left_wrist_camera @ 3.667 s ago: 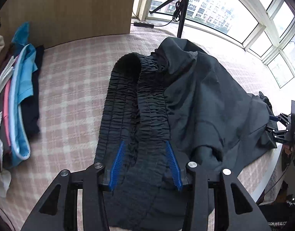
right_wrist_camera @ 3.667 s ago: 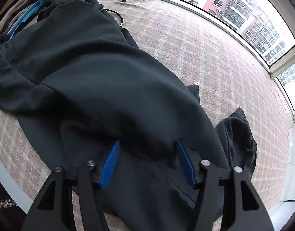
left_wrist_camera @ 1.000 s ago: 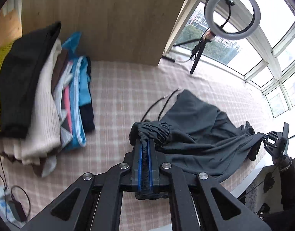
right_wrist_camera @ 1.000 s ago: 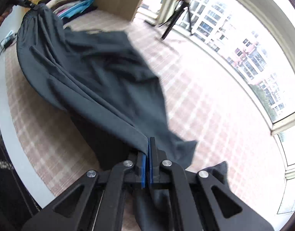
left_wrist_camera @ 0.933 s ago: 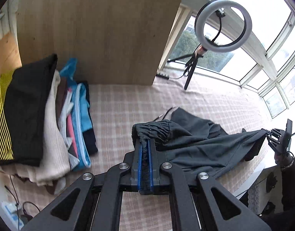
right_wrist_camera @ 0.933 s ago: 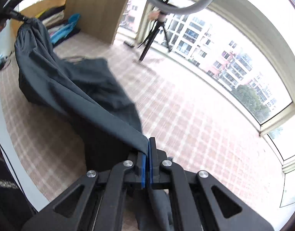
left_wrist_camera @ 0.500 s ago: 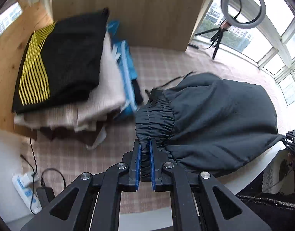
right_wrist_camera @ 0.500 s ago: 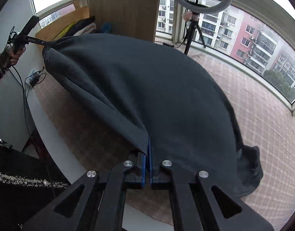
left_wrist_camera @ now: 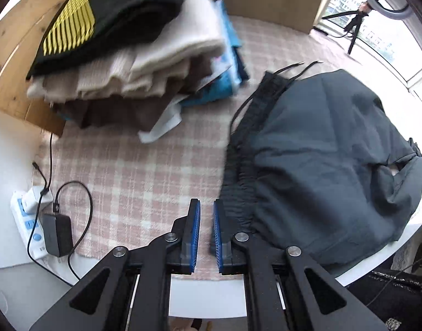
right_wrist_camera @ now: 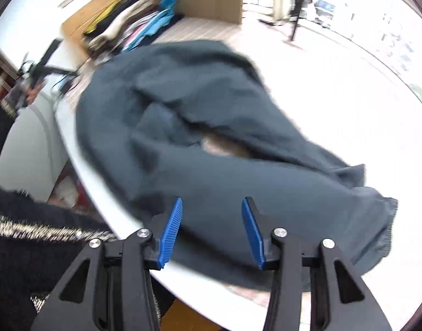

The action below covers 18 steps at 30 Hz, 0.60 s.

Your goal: Fold clothes

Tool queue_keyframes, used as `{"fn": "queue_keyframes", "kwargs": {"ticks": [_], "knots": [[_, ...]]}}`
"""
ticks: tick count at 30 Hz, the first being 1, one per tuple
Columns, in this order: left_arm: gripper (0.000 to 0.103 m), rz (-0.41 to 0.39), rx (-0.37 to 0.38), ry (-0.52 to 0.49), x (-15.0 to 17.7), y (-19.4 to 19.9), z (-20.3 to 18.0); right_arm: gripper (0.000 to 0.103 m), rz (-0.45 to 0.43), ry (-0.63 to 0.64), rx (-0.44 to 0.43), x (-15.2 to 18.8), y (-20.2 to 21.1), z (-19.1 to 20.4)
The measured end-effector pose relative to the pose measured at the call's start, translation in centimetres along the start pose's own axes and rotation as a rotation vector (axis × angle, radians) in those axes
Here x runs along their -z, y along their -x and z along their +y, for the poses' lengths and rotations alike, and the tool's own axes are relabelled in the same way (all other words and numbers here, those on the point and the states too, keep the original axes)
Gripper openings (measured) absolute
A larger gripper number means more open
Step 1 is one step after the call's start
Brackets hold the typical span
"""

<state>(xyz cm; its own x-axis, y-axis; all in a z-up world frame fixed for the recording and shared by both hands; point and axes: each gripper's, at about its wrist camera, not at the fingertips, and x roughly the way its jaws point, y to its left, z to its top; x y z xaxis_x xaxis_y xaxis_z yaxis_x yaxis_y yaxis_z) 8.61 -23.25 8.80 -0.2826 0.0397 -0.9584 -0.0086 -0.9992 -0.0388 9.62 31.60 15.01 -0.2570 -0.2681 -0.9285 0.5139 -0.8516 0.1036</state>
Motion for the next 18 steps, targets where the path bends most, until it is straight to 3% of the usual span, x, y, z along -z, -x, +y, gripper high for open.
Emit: {"fn": "queue_keyframes", "kwargs": {"ticks": [3, 7, 11, 14, 15, 16, 17, 18], "knots": [[0.008, -0.065, 0.052, -0.072, -3.0, 1.4, -5.5, 0.044, -0.006, -0.201, 0.116, -2.1, -0.3, -8.2], [0.013, -0.104, 0.132, -0.136, -6.1, 1.5, -12.2, 0.044, 0.115, -0.407, 0.145, -3.1, -5.2, -17.9], [0.013, -0.078, 0.150, -0.171, -6.5, -0.6, -16.1, 0.044, 0.234, -0.472, 0.037, -3.5, -10.2, -20.8], [0.014, -0.045, 0.167, -0.134, -6.4, -2.2, -16.4, 0.044, 0.248, -0.395, -0.021, -3.6, -10.9, -19.0], [0.013, -0.034, 0.172, -0.122, -6.4, -2.8, -16.5, 0.041, 0.240, -0.368, -0.041, -3.7, -10.8, -18.2], [0.013, -0.023, 0.178, -0.110, -6.4, -3.4, -16.6, 0.020, 0.219, -0.351, -0.061, -3.9, -10.5, -17.4], [0.013, -0.019, 0.176, -0.094, -6.5, -3.6, -16.5, 0.008, 0.191, -0.340, -0.080, -4.3, -9.9, -16.6], [0.013, -0.017, 0.172, -0.078, -6.7, -3.8, -16.2, 0.003, 0.162, -0.329, -0.100, -4.8, -9.4, -15.9]]}}
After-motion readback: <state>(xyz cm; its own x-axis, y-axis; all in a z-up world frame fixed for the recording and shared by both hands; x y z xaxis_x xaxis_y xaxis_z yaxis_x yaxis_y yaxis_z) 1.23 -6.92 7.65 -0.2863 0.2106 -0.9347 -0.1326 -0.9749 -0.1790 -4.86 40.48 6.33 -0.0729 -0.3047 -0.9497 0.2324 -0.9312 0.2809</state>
